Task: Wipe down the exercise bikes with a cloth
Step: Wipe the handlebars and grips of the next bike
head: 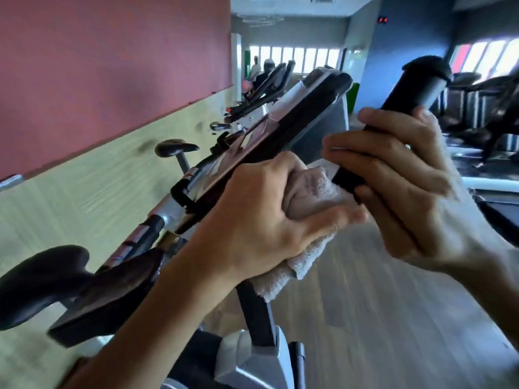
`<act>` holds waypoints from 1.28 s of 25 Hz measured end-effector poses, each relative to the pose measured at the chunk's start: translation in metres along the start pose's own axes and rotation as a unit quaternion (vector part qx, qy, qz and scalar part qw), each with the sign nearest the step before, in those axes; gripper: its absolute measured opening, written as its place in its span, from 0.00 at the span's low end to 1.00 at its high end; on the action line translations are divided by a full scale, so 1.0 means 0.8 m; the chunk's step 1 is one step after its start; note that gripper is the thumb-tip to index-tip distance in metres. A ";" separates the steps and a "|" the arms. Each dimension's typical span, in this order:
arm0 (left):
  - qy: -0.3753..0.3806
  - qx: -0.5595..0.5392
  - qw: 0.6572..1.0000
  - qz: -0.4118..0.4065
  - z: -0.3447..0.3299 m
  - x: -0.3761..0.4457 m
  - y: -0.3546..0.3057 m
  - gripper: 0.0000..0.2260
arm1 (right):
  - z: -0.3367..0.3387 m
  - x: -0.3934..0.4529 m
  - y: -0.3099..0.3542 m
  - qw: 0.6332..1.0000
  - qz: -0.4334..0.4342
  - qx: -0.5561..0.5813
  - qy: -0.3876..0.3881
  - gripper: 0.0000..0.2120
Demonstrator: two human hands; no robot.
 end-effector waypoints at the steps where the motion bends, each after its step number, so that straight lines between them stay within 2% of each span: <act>1: 0.005 0.001 1.000 0.001 -0.003 -0.003 -0.006 0.25 | 0.001 0.033 0.007 1.000 -0.001 0.012 -0.001 0.17; 2: 0.027 0.017 0.999 0.000 -0.008 -0.005 -0.013 0.26 | -0.002 0.043 0.004 0.999 -0.039 0.006 0.009 0.17; 4: 0.063 0.121 0.991 -0.020 -0.025 -0.003 -0.024 0.30 | -0.001 0.038 -0.006 0.998 -0.053 0.031 0.019 0.20; 6: 0.044 0.203 0.978 -0.030 -0.033 -0.001 -0.031 0.32 | -0.005 0.021 0.006 0.998 -0.049 0.005 0.027 0.23; 13: 0.020 0.282 0.956 -0.076 -0.023 -0.033 -0.018 0.30 | 0.005 0.030 0.012 0.997 -0.068 -0.011 0.018 0.18; 17: -0.012 0.255 0.967 -0.022 -0.025 -0.011 -0.027 0.29 | 0.005 0.033 0.011 0.997 -0.076 0.009 0.031 0.17; 20: -0.053 0.279 0.958 -0.032 -0.023 -0.013 -0.032 0.23 | 0.006 0.032 0.011 0.997 -0.068 0.013 0.027 0.18; 24: -0.067 0.306 0.949 -0.037 -0.016 -0.029 -0.025 0.22 | 0.004 0.030 0.013 0.997 -0.065 0.012 0.030 0.17; 27: -0.043 0.262 0.964 0.001 -0.022 -0.006 -0.029 0.21 | 0.004 0.033 0.011 0.997 -0.064 0.029 0.032 0.17; 32: -0.098 0.306 0.946 -0.035 -0.019 -0.020 -0.027 0.20 | 0.006 0.030 0.014 0.997 -0.065 0.035 0.029 0.16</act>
Point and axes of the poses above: each hand's wrist, its own x-axis towards the middle knuckle, its own z-axis out of the back of the hand, y = z × x, the point moved 6 cm from there along x, towards the middle knuckle, and after that the axes turned 10 degrees about -z, right-handed, at the moved point
